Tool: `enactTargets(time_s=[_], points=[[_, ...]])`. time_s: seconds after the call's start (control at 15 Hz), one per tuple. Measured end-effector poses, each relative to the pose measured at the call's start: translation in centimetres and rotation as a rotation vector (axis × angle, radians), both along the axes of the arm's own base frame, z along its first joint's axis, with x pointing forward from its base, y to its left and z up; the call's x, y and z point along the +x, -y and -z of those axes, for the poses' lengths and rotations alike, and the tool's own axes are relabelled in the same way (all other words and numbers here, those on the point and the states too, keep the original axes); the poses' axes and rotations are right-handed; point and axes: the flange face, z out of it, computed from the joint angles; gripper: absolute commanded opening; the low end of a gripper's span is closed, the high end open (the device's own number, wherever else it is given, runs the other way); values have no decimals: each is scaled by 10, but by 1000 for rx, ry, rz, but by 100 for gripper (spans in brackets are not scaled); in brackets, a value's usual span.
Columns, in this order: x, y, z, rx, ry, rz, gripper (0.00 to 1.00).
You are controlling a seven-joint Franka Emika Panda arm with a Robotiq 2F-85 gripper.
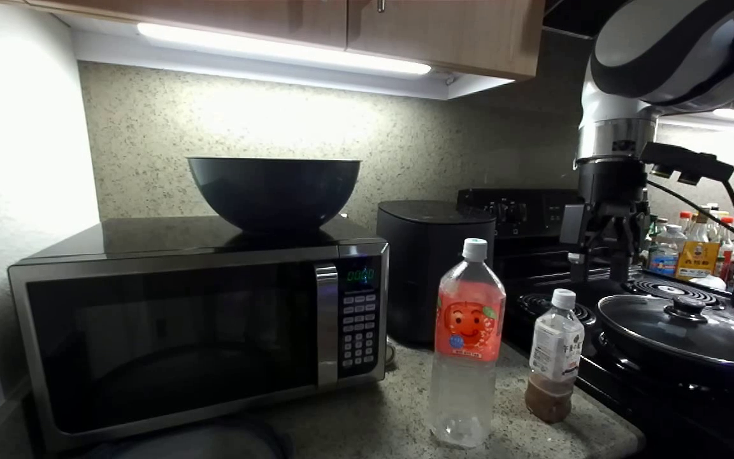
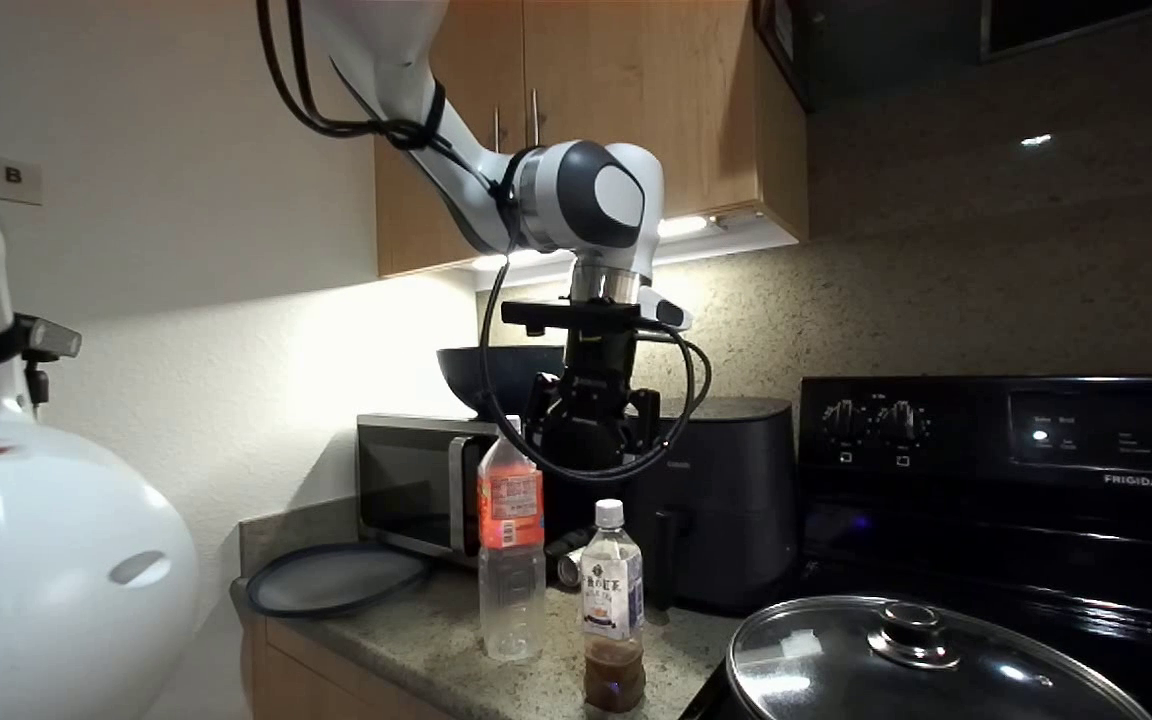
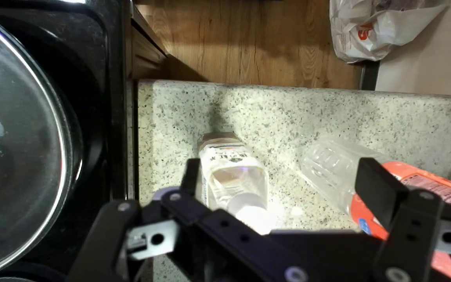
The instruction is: Put the right bottle on the air fryer
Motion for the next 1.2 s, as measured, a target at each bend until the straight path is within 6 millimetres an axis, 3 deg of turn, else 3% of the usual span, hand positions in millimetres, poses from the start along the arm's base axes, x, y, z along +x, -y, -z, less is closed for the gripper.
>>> enactTargets(time_s=[0.33, 0.67, 1.0, 1.2], points=[[13, 9, 0, 7, 106, 72, 100], [34, 37, 35, 9, 130, 176, 100], [37, 35, 39, 7, 122, 172, 100], [39, 21, 36, 9, 112, 143, 100]])
